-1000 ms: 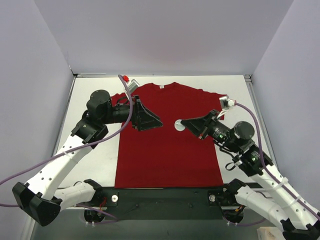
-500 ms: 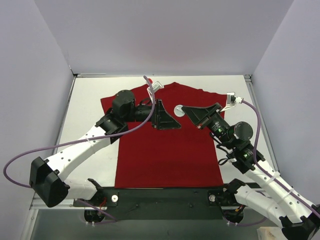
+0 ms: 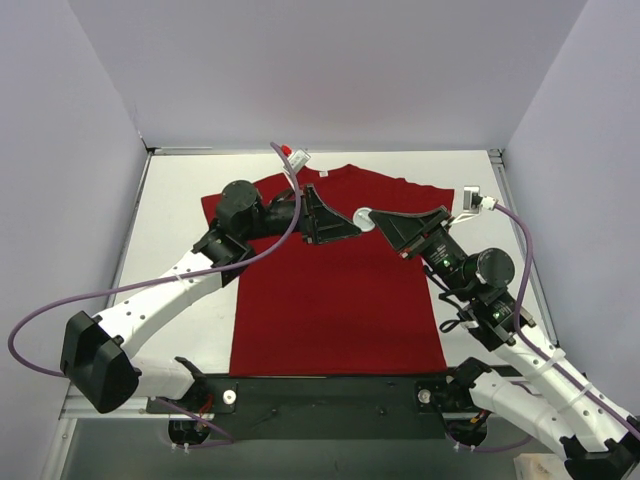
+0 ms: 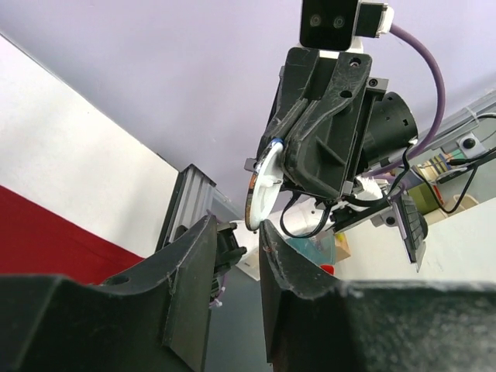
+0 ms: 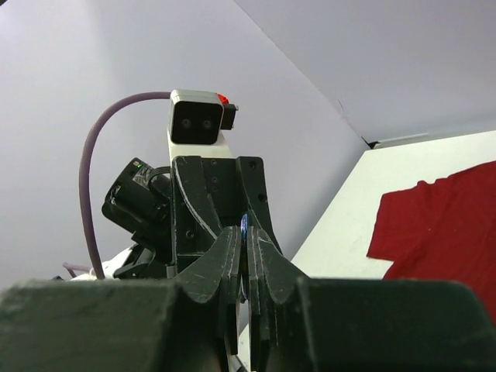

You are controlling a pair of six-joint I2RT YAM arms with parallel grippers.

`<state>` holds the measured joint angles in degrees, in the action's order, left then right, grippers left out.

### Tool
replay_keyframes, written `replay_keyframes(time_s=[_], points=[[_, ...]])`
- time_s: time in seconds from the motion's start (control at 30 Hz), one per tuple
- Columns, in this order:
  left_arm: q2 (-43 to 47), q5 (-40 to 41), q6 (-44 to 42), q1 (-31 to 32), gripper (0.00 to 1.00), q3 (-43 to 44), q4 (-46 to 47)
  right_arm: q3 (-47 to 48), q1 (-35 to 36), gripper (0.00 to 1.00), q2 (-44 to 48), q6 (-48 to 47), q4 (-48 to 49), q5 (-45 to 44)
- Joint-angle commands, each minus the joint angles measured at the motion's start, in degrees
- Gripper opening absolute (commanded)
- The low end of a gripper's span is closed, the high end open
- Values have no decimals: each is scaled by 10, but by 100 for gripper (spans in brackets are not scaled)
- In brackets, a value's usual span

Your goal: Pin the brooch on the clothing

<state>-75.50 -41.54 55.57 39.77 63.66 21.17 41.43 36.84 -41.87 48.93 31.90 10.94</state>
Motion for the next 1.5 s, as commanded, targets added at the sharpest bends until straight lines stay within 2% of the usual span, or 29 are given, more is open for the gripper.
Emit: replay_keyframes(time_s=[0.0, 0.13, 0.47, 0.6, 0.63, 0.67, 0.77, 0.87, 0.9, 0.97, 1.0, 1.07, 1.1, 1.13, 1.17, 1.2, 1.27, 1.37, 1.47], points=[[14, 26, 19, -5, 37, -11, 64, 13, 5, 0, 13, -2, 53, -10], [19, 37, 35, -6, 37, -21, 104, 8, 5, 0, 11, 6, 56, -11], [6, 40, 54, -6, 36, -12, 128, 6, 4, 0, 1, 10, 65, -3], [1, 34, 58, -5, 19, -4, 135, 5, 4, 0, 0, 10, 63, -3], [0, 33, 59, -6, 4, -3, 135, 6, 4, 0, -3, 9, 62, 0], [-1, 30, 59, -5, 0, 1, 134, 8, 4, 0, -5, 11, 61, 3], [1, 25, 50, -6, 0, 8, 121, 23, 4, 0, -18, 13, 50, 19], [11, 16, -3, -14, 0, 37, 43, 57, 2, 31, -35, -9, -9, 52], [22, 15, -25, -17, 0, 46, -24, 84, 0, 45, -43, -18, -53, 78], [33, 11, -85, -30, 0, 64, -90, 105, -12, 58, -47, -51, -90, 106], [43, 4, -102, -37, 0, 79, -144, 123, -19, 68, -50, -58, -122, 122], [49, -30, -152, -58, 0, 95, -198, 133, -63, 75, -51, -59, -139, 199], [52, -44, -169, -63, 0, 112, -262, 136, -86, 81, -55, -49, -141, 228], [54, -56, -187, -68, 0, 120, -290, 141, -105, 82, -59, -40, -138, 298], [54, -64, -229, -70, 0, 131, -324, 144, -132, 83, -66, -30, -135, 331], [54, -81, -250, -70, 0, 139, -377, 149, -137, 83, -80, -29, -134, 366], [53, -106, -298, -70, 0, 156, -423, 169, -139, 83, -100, -31, -138, 449], [48, -165, -338, -70, 0, 163, -480, 181, -127, 80, -142, -22, -128, 527], [51, -183, -368, -70, 0, 168, -520, 205, -91, 79, -164, -72, -184, 535]])
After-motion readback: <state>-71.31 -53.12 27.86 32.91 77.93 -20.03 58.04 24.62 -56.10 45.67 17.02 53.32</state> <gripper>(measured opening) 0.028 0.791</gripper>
